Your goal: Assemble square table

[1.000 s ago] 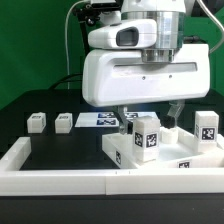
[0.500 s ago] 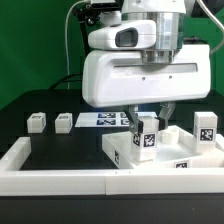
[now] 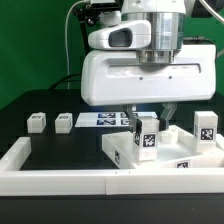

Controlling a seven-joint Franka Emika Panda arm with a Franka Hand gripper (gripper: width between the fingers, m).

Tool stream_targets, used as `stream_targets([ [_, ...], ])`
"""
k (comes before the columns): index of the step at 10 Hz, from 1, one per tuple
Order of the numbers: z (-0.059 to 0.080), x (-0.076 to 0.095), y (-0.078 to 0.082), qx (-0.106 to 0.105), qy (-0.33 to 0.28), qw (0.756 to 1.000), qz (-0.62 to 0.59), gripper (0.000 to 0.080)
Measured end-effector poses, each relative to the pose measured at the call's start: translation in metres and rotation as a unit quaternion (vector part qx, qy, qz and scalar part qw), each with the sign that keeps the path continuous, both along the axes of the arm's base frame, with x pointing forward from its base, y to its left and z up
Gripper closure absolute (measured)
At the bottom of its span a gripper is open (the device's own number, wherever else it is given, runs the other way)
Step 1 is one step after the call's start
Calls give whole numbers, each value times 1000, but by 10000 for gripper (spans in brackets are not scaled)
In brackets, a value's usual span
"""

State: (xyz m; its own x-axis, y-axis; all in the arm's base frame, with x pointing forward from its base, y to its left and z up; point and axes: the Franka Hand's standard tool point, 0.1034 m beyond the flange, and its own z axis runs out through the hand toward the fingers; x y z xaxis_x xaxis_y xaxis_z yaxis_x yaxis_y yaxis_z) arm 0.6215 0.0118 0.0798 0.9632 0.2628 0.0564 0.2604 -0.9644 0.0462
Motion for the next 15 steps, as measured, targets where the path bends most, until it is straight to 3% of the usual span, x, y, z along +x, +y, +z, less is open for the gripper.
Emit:
stream_targets([
  [3,0,0,0,14,-5,990,-138,508],
  [5,0,0,0,21,-7,971,-236,507],
  [11,-3,-2,15,40,-10,881,-471,506],
  [14,-3,-2,18,44,-10,862,-504,506],
  [15,-3,-2,17,44,-10,865,-500,304],
])
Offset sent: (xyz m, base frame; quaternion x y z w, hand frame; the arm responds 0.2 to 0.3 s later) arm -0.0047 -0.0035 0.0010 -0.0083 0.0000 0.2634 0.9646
